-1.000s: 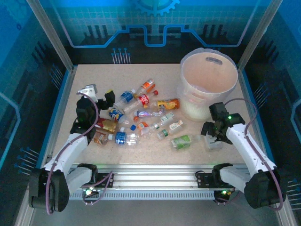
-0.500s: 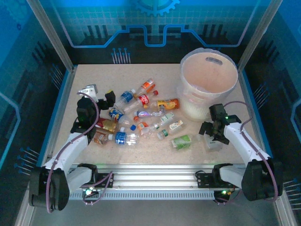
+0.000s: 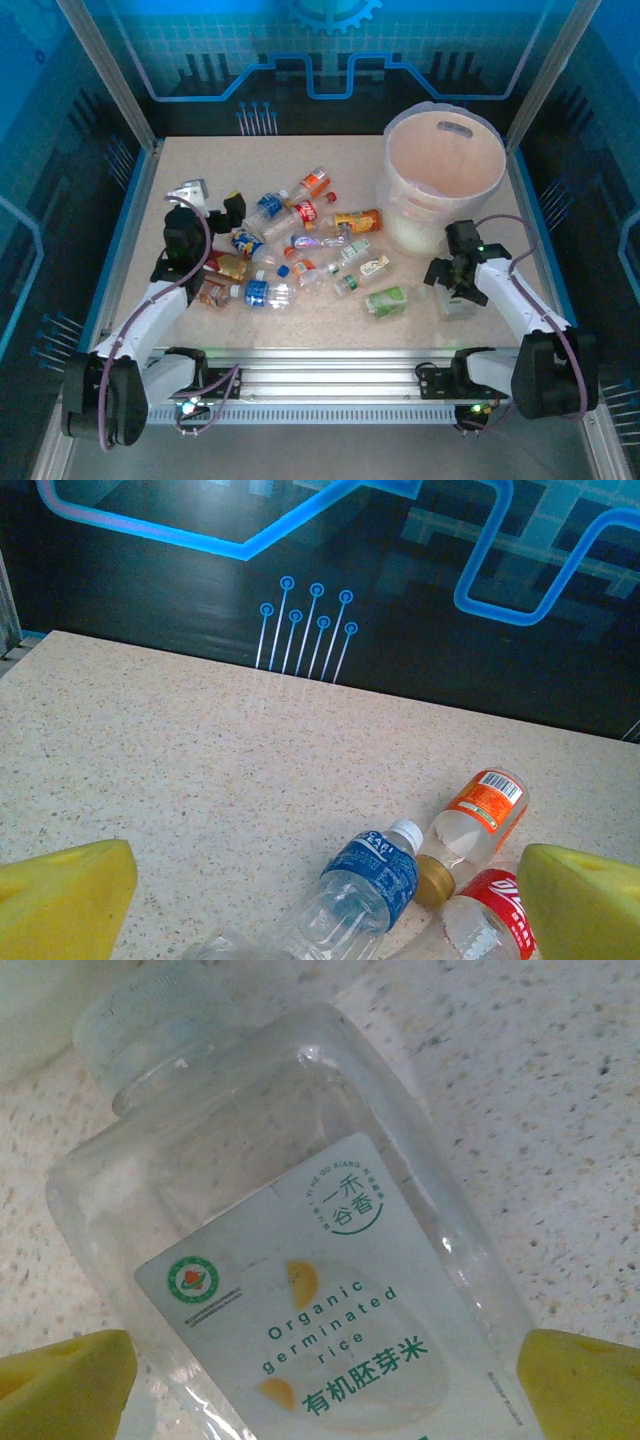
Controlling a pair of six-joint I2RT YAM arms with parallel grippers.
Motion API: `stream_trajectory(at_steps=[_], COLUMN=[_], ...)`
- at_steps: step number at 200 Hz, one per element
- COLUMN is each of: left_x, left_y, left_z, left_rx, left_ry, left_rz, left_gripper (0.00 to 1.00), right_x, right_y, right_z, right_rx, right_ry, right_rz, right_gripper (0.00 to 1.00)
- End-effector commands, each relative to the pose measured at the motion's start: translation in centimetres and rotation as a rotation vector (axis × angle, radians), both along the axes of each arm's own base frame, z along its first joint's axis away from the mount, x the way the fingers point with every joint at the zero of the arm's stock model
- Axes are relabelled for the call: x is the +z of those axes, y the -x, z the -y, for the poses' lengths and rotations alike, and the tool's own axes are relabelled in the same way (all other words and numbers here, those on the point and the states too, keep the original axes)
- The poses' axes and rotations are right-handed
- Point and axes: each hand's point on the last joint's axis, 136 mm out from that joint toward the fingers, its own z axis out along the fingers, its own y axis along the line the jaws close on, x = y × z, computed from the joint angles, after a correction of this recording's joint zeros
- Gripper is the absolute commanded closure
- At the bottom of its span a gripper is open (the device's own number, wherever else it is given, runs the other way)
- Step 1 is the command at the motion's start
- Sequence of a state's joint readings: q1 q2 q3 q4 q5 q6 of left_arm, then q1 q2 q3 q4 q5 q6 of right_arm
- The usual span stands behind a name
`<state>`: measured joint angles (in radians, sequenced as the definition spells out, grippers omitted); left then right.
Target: Put the plastic bottles in the bin
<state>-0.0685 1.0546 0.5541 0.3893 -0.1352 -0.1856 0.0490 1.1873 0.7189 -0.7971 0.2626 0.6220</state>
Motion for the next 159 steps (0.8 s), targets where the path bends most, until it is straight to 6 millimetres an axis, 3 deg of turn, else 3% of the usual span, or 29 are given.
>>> stream_trajectory(at_steps=[1,27,66,106,126,159], left_x=[1.4,1.4,1.3,1.2,1.1,0.8], left_y=[-0.4,-0.4,-0.4,-0.4,-0.5,-0.7], left_z=[0.2,0.2,0.3,0.2,0.2,0.3], left_rx=[0.001,0.000,-0.007,-0.004,-0.002,-0.004], left_ry=[0.013,0.009,0.015,0.013,0.010,0.012], left_rz=[0.037,0.037,0.033,0.031,0.031,0.024], left_gripper=[0.01,0.01,0.01,0.01,0.01,0.01], right_x=[-0.5,-0.2,0.8,2.2,2.2,2.5], right_y=[0.1,-0.5,-2.0,-0.8,0.0,-0.5], right_z=[0.9,1.3,-0.2,-0.6,0.1,0.5], right_rx=[-0.069,-0.098,-0.110,-0.073,-0.063,0.007], right_ry=[-0.014,-0.059,-0.221,-0.228,-0.179,-0.145], right_rz=[0.011,0.039,0.141,0.121,0.097,0.083], right_gripper=[0.00,0.00,0.00,0.00,0.00,0.00])
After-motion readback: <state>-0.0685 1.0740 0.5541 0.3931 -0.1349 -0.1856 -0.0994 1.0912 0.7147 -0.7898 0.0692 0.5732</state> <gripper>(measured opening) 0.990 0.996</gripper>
